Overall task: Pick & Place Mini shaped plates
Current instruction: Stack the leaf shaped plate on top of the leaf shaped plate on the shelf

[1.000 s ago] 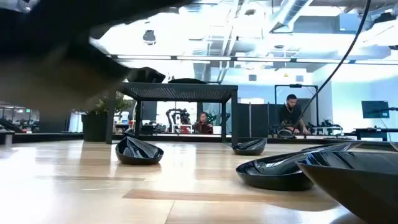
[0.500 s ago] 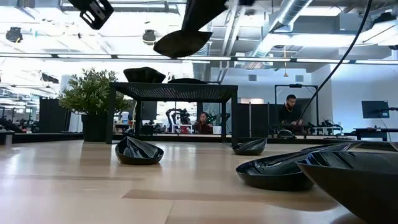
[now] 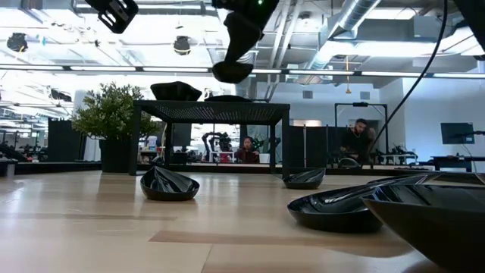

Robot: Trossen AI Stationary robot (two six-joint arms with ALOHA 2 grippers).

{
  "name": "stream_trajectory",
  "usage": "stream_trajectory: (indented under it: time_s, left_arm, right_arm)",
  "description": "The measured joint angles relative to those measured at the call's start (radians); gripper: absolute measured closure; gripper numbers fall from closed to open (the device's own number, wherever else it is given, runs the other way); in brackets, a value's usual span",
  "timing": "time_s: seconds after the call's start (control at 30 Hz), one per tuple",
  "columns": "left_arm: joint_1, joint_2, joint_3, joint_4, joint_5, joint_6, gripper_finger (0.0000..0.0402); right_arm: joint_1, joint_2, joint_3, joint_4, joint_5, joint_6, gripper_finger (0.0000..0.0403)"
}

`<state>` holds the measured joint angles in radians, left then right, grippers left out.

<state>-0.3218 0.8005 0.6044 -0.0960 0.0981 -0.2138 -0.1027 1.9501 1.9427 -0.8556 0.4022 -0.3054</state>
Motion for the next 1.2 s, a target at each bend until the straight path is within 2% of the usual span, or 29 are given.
stream_trajectory:
  time_s: [0.13,0.3,0.5,0.63,0.83,1.03,1.2]
  left_arm:
    - [0.0,0.0,0.0,0.0,0.0,0.0,0.0302]
    - [0.0,0.0,0.0,0.0,0.0,0.0,0.0302]
    - [0.0,0.0,0.0,0.0,0.0,0.0,0.0302]
    - [0.0,0.0,0.0,0.0,0.0,0.0,0.0302]
    - [0.0,0.0,0.0,0.0,0.0,0.0,0.0302]
    - [0.0,0.0,0.0,0.0,0.001,-0.001,0.0302]
    - [0.0,0.001,0.0,0.0,0.0,-0.003,0.0302]
  right_arm:
    - [-0.04,0.001,0.0,0.038,-0.067,0.001,0.0396]
    - [-0.045,0.001,-0.001,0.045,-0.065,-0.064,0.0373]
    - [-0.042,0.001,-0.001,0.05,-0.065,0.02,0.0325]
    - [-0.005,0.001,-0.001,0.049,-0.065,0.079,0.0306]
    - [0.121,0.001,-0.001,0.045,-0.069,0.215,0.0302]
    - [0.324,-0.001,-0.001,-0.061,-0.229,0.23,0.0305]
    - [0.504,0.005,-0.003,-0.133,-0.248,0.384,0.0305]
